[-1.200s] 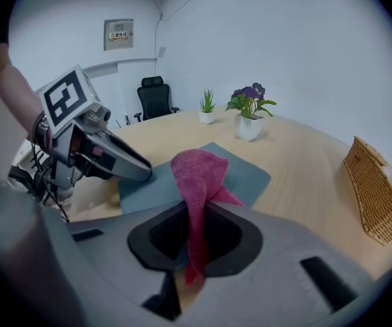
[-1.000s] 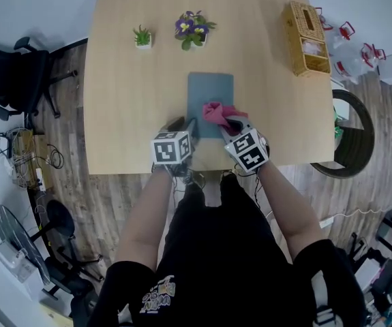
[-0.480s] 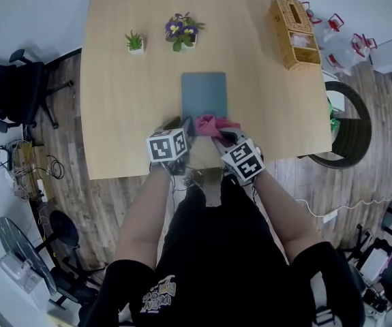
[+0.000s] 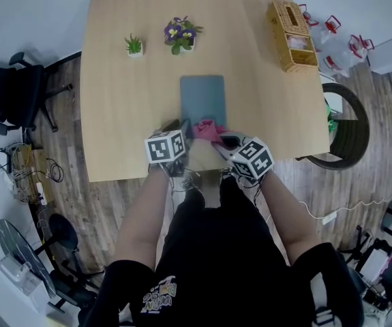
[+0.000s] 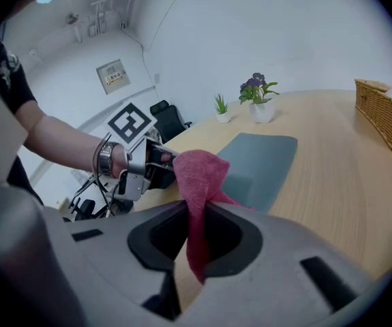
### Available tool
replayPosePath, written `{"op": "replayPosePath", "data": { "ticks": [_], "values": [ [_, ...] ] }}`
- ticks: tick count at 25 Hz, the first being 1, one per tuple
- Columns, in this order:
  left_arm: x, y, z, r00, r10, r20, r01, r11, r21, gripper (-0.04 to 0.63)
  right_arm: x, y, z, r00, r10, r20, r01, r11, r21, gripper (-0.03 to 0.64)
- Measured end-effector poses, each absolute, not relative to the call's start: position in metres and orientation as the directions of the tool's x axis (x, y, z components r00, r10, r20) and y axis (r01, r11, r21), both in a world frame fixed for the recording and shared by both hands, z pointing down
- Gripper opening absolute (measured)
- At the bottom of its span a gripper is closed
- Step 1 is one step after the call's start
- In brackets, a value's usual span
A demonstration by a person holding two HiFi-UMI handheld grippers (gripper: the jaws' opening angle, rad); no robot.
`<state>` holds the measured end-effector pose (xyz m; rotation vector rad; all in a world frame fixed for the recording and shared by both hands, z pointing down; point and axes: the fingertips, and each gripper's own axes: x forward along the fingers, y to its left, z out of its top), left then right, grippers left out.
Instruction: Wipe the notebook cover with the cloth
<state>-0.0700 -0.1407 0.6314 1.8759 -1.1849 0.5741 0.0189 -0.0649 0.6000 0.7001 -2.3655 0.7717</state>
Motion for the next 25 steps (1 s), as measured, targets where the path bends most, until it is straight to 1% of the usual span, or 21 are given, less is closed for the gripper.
{"op": "replayPosePath", "data": {
  "ticks": [3,10,19,22,25],
  "values": [
    [-0.070,-0.140,0.630,0.451,-0.516,0.728,-0.891,-0.217,0.398,0.123,0.028,-0.086,0.587,-0.704,-0.352,0.616,-0.642,0.687,-0.341,0.058],
    [-0.069,-0.140,0.631,0.452,-0.514,0.729,-0.891,-0.216,0.400,0.123,0.048,-0.153,0.574,-0.605,-0.450,0.657,-0.707,0.683,-0.183,0.058],
    [-0.068,-0.142,0.633,0.460,-0.510,0.727,-0.887,-0.216,0.409,0.121,0.042,-0.233,0.581,-0.508,-0.476,0.718,-0.683,0.730,0.001,0.058],
    [-0.068,-0.143,0.633,0.462,-0.510,0.726,-0.885,-0.216,0.412,0.121,0.032,-0.259,0.582,-0.485,-0.481,0.730,-0.661,0.749,0.054,0.058],
    [-0.068,-0.143,0.633,0.463,-0.510,0.725,-0.884,-0.216,0.414,0.121,0.017,-0.275,0.589,-0.482,-0.460,0.746,-0.624,0.778,0.077,0.058]
  ]
}}
